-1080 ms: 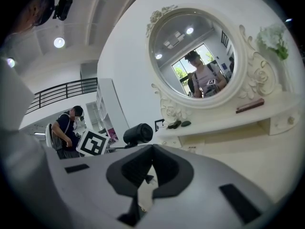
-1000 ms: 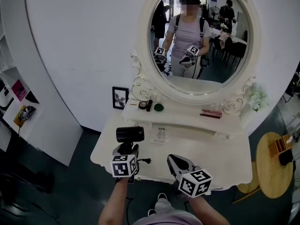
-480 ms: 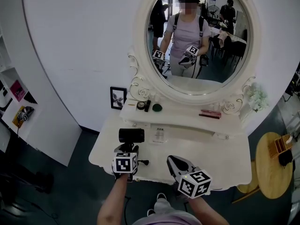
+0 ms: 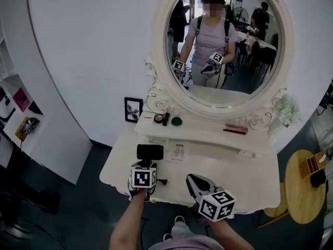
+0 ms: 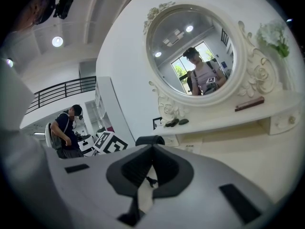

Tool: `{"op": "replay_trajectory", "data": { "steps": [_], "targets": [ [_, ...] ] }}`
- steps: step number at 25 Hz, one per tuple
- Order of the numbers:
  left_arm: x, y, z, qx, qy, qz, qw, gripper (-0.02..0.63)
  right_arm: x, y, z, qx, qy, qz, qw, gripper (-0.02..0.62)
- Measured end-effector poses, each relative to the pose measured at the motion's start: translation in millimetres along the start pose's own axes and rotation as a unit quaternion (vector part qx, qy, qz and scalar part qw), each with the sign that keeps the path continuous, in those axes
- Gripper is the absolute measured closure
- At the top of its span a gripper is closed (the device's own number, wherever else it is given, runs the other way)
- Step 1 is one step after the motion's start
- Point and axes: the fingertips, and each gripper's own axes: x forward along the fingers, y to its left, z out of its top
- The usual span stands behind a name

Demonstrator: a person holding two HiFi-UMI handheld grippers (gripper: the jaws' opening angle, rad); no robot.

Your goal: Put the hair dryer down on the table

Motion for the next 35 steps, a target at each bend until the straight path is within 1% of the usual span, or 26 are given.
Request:
{"op": "replay_trajectory", "data": {
  "steps": [6,9,11,18,22,26,31,33,35],
  "targets": [
    [10.5,-7.1,-3.4,0.025,0.033,-0.008,0.9991,0.394,1.6,-0.7,-2.9,0.001,0.004,0.002,1.000,0.593],
    [14.6,-8.2,-5.5,0.029,0.049,-0.008,0.9983,0.394,1.4,-1.7,-3.2,0.002,0.004,0.002,1.000,0.593],
    [17.9,-8.3,-7.8,0.027,0.062,-0.009,0.9977,0.394,1.1,-2.5,-3.7,0.004,0.004,0.002,1.000,0.593],
    [29.8,-6.3,-20.1,-0.002,0.110,-0.020,0.9937,0.394,1.9,-2.5,-7.2,0.007,0.009,0.005,1.000,0.592],
    [34.1,-6.2,-21.9,0.000,0.131,-0.028,0.9910,0.394,3.1,-0.8,-7.9,0.007,0.011,0.006,1.000,0.594],
    [35.4,-6.3,-21.5,0.008,0.141,-0.029,0.9896,0.394,2.5,0.7,-9.0,0.007,0.013,0.007,1.000,0.594],
    [39.4,-5.8,-28.7,-0.015,0.154,-0.044,0.9870,0.393,2.0,2.3,-13.5,0.012,0.016,0.008,1.000,0.594],
    [39.2,-5.0,-28.1,-0.022,0.153,-0.049,0.9868,0.393,2.3,3.0,-13.4,0.012,0.016,0.009,1.000,0.592],
    [37.5,-4.4,-25.6,-0.025,0.146,-0.048,0.9878,0.378,2.6,3.9,-12.5,0.012,0.015,0.010,1.000,0.592]
  ]
}}
